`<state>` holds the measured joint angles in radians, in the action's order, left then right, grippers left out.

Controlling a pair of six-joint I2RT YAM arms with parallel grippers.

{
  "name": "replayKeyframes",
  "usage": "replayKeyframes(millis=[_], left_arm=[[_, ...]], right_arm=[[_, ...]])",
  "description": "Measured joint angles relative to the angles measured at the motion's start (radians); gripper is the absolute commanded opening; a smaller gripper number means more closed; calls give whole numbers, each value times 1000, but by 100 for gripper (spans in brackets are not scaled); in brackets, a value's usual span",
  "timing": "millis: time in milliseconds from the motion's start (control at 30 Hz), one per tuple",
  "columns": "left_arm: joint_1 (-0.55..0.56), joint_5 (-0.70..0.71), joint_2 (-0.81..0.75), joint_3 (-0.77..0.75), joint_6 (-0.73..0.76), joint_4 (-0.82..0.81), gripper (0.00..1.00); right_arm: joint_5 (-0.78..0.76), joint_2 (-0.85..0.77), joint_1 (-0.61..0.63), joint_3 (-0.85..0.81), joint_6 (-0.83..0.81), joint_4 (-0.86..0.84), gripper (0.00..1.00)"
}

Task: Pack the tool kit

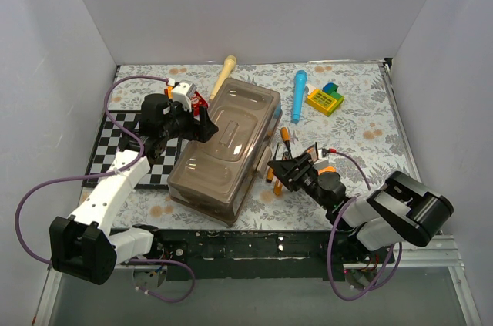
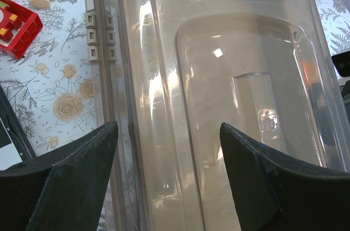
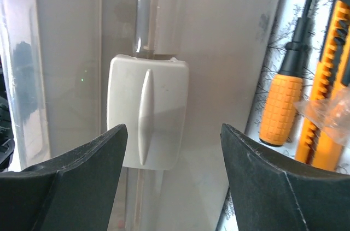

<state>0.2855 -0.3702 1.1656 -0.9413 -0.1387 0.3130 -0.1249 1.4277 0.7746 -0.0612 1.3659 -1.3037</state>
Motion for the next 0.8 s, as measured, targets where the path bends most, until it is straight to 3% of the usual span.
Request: replayKeyframes(millis=[800], left_arm=[[0,1,0,0,1,0,74]], right_arm=[[0,35,26,-80,29,-5,74]])
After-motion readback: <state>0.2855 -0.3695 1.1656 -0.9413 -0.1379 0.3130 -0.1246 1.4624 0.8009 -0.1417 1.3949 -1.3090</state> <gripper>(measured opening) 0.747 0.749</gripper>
